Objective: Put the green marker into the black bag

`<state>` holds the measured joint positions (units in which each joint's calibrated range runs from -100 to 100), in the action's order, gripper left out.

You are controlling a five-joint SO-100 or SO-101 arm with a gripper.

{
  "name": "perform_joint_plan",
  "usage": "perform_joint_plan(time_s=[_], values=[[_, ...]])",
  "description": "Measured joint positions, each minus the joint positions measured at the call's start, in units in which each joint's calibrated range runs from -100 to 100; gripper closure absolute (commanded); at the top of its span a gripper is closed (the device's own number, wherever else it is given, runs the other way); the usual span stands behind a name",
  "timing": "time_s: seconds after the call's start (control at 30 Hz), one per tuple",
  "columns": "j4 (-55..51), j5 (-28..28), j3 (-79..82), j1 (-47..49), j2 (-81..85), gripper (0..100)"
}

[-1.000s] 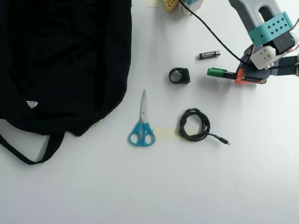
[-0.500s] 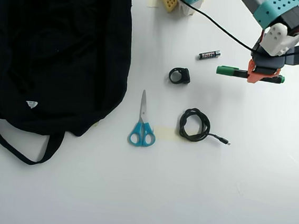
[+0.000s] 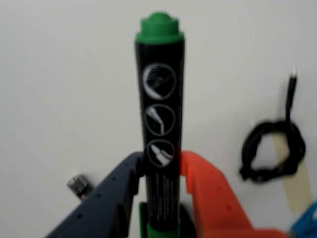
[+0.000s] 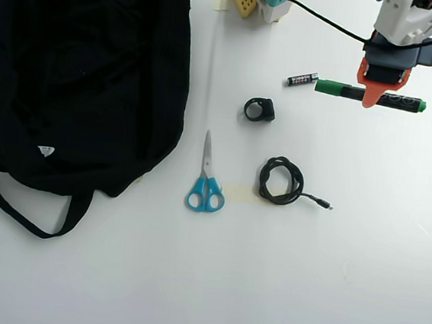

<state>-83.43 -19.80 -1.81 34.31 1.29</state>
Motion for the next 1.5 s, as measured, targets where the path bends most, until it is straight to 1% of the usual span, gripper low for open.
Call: perform_joint_plan(time_s=[0.2,0.43,0.53,0.8,0.93,1.1,1.23,1.5], values=[[-4.9,2.7,-0.1,-3.6,6.6,98],[-10.0,8.0,-0.1,-8.0,17.5,98],[-12.4,8.8,-0.2,-10.7,22.2,98],[-13.1,9.3,4.4,-17.3,33.0,98],[-13.1,12.5,9.3,-22.6,37.8,98],[-13.1,13.7,14.9,-29.7,39.4,98],[-9.3,13.7,18.3,-34.5,39.4,98],[4.3,14.0,27.4,-48.1,39.4,98]])
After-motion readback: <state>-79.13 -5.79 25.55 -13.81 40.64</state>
